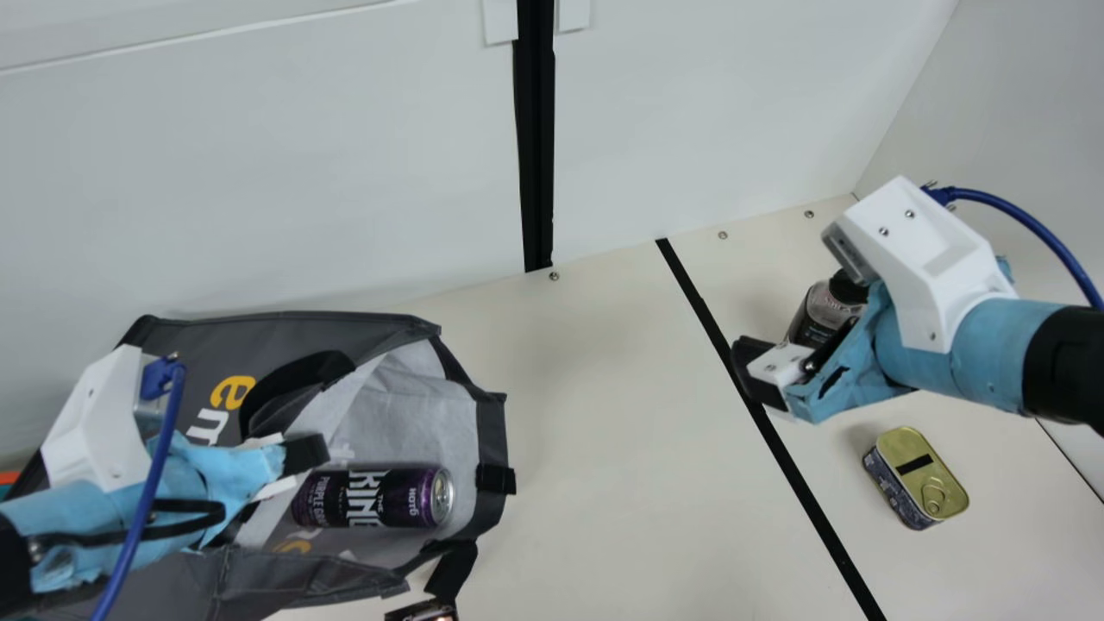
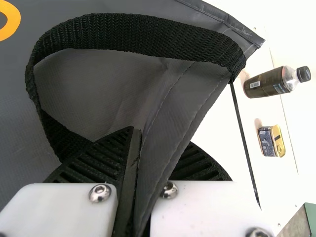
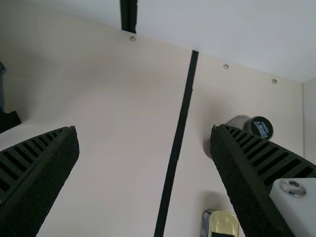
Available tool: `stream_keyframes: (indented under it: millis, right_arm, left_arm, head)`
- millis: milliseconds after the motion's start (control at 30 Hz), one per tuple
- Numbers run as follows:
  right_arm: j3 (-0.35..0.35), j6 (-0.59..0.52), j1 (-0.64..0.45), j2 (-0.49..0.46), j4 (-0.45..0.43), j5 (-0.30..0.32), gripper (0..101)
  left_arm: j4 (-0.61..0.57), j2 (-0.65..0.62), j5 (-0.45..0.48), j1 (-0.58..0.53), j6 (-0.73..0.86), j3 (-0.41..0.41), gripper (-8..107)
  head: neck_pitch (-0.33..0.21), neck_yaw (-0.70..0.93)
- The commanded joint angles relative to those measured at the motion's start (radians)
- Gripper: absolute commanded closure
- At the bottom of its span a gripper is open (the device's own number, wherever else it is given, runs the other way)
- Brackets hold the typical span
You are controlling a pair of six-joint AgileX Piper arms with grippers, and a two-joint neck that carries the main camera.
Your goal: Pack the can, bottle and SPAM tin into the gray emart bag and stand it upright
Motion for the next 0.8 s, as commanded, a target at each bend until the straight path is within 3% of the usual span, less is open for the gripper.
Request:
stream_keyframes:
  millis: [0,433,767]
  right_arm:
    - [-0.008,0.022,-0.002,-0.002,-0.033,0.006,6]
    - [-0.06,0.071,-0.066,-0.02,-0.135,0.056,6]
    - [-0.051,0.251,-0.013,-0.062,-0.266,0.07,6]
  left_arm:
    - [0.0,0.0,0.0,0.0,0.0,0.0,107]
    - [0.0,0.0,0.0,0.0,0.0,0.0,107]
    - [0.0,0.0,0.0,0.0,0.0,0.0,107]
  head:
    - [-0.023,-0.001]
    - [-0.023,-0.001]
    - [-0.023,-0.001]
